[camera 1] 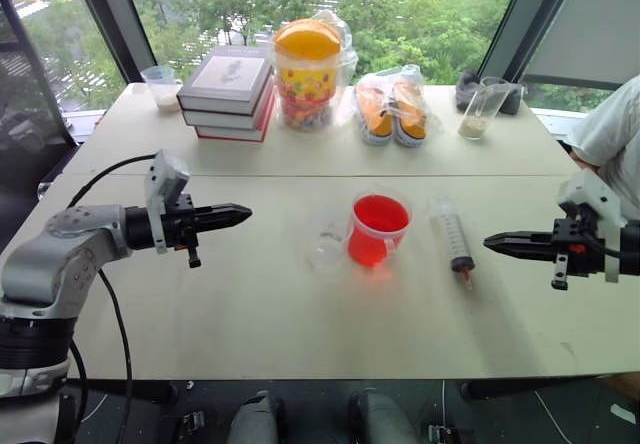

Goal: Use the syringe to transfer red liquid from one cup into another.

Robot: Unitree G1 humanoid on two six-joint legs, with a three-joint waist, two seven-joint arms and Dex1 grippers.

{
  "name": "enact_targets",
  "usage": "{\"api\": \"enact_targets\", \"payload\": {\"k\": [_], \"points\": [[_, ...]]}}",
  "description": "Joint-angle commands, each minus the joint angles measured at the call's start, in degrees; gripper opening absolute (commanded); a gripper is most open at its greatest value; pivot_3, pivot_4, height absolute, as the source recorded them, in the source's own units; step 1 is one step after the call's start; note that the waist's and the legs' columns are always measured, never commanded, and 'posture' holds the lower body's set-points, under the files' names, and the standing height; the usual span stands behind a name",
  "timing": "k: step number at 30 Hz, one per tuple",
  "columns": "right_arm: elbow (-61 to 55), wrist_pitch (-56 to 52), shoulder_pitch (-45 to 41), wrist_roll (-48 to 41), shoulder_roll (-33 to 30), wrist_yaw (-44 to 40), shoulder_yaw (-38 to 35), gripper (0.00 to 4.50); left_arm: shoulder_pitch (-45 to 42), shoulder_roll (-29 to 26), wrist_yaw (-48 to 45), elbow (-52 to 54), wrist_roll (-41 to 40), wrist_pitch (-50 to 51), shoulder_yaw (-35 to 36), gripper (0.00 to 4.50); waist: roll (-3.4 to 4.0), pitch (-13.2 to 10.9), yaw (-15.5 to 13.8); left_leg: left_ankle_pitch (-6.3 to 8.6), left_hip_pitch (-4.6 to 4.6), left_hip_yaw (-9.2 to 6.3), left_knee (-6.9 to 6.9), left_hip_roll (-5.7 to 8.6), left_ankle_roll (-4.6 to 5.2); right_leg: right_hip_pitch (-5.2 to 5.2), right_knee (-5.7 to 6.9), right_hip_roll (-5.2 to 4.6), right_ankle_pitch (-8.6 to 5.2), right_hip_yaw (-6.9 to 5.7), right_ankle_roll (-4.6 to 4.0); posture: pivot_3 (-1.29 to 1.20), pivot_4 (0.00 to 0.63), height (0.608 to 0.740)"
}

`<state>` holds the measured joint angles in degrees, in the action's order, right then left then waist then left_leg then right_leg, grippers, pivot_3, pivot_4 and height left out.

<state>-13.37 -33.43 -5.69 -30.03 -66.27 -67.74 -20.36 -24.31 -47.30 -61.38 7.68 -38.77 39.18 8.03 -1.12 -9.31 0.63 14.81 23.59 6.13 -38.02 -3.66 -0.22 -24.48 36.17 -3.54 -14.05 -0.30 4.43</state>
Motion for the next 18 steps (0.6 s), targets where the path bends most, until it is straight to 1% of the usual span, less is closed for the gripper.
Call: {"api": "enact_targets", "payload": {"k": [1,8,9,11,12,13,16,17,18], "points": [[-1.37,1.47,-0.63,1.69,-0.59,0.98,0.11,0.02,0.43,-0.79,0.23,1.87,0.57,-1.03,1.15,0.04,0.00,0.00,0.02,0.00,0.00,0.00,0.00,0.00,0.00,0.00,0.00,0.00,0.00,0.00,0.00,0.00,0.150,0.740],[-0.26,4.25,0.03,3.94,-0.40,1.28,-0.36,0.02,1.48,-0.20,1.46,3.29,1.61,-1.17,0.85,0.04,0.00,0.00,0.00,0.00,0.00,0.01,0.00,0.00,0.00,0.00,0.00,0.00,0.00,0.00,0.00,0.00,0.150,0.740],[0.22,3.80,-0.85,4.24,-0.31,2.16,0.09,0.02,1.66,-0.07,1.71,3.52,1.72,-1.16,0.80,0.04,0.00,0.00,-0.01,0.00,0.00,0.01,0.00,0.00,0.00,0.00,0.00,-0.01,0.00,0.00,0.00,0.00,0.150,0.740],[1.12,2.16,-2.65,4.52,-0.30,3.68,1.10,0.54,1.89,0.19,2.20,4.08,1.86,-1.09,0.61,0.00,0.00,0.00,0.01,0.00,0.00,0.02,0.00,0.00,0.00,0.00,0.00,-0.01,0.00,0.01,0.00,0.00,0.150,0.740],[1.31,0.31,-3.93,4.51,-0.49,4.69,2.03,0.88,1.65,0.31,2.26,3.90,2.06,-1.14,0.33,0.00,0.00,0.00,0.02,0.00,0.00,0.01,-0.01,0.00,0.00,0.00,0.00,-0.01,0.00,0.01,0.00,0.00,0.150,0.740],[1.40,-0.88,-4.70,4.48,-0.64,5.27,2.62,1.32,1.47,0.39,2.29,3.78,2.22,-1.18,0.15,0.00,0.00,0.00,0.10,0.00,0.00,0.01,-0.02,0.00,0.00,0.00,0.01,-0.01,0.00,0.01,0.00,0.00,0.150,0.740],[1.51,-6.01,-6.76,3.14,-1.67,5.55,3.75,2.97,0.84,0.72,2.35,3.66,2.71,-1.34,-0.74,0.00,0.00,0.00,0.05,0.00,-0.04,0.00,-0.03,0.00,-0.01,0.03,0.03,0.00,0.00,0.01,-0.01,0.00,0.150,0.740],[1.59,-10.87,-9.73,3.36,-1.76,7.95,5.79,3.41,0.09,0.88,1.85,2.66,3.11,-1.84,-1.26,0.00,0.00,0.00,0.11,0.00,-0.04,0.00,-0.03,0.00,-0.01,0.02,0.03,0.00,0.00,0.02,-0.01,0.00,0.150,0.740],[1.50,-14.77,-12.39,3.46,-1.78,9.70,7.61,4.04,-0.64,1.05,1.30,1.86,3.38,-2.23,-1.68,0.00,0.01,0.00,0.16,0.00,-0.04,0.01,-0.03,-0.01,-0.01,0.02,0.03,0.00,0.00,0.02,-0.01,0.00,0.150,0.740]]}}
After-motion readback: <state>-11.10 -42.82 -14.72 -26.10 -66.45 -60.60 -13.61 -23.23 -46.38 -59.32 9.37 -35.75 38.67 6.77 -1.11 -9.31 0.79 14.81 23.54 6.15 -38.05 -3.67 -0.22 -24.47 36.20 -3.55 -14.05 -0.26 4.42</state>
